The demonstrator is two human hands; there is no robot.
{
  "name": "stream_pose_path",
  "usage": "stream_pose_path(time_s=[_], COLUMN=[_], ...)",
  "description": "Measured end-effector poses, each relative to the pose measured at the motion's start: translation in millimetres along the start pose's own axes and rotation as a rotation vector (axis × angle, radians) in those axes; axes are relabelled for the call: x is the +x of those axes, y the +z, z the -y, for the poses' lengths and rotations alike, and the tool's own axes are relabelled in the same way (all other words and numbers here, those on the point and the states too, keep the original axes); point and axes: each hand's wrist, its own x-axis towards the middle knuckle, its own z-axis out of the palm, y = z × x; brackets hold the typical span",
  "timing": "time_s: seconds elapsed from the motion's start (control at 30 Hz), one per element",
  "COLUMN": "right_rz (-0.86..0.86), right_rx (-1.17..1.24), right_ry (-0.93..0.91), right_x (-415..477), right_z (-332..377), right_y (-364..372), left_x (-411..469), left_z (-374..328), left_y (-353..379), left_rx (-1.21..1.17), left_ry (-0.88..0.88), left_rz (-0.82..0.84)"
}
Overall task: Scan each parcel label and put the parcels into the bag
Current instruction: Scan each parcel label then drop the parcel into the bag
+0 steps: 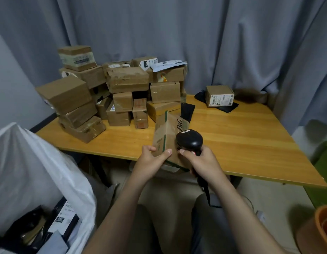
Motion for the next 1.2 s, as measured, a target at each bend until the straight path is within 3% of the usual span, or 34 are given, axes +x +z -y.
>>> stream_pose_path(time_s=[0.17,0.3,0.4,0.57,0.77,0.87,0.93,1.07,1.2], right_rz=[0.059,-0.028,0.012,0.084,0.078,0.046,0.014,-0.018,0.036], right_rx=[0.054,0.056,0.050,0.067,0.122,0.131,0.126,0.103,0.090], right_ry=[0.044,0.053,0.093,0.092,0.095,0.092,0.084,0.056,0.031], right_x=[-12,-15,-16,-20,-17,-16,-16,-18,-22], right_z=[-1,-7,-10,-13,-11,-7,-4,3,15], right_y=[-1,-2,3,17,21,16,7,-10,-13], left_x=[-5,-11,-15,-20,-16,-9,-4,1,2], left_z=[19,36,40,32,3,-2,2,16,27], left_y=[-17,-25,-26,-25,3,11,6,-18,-27], left_rx=[-0.059,-0.097,-0.092,0.321,0.627,0.693,0.573,-0.067,-0.197], left_ry=[-0.079,-0.105,-0.054,0.172,0.061,0.045,0.071,0.050,0.079], left_rz=[-0.034,-0.050,-0.080,-0.231,-0.153,-0.192,-0.231,-0.121,-0.095])
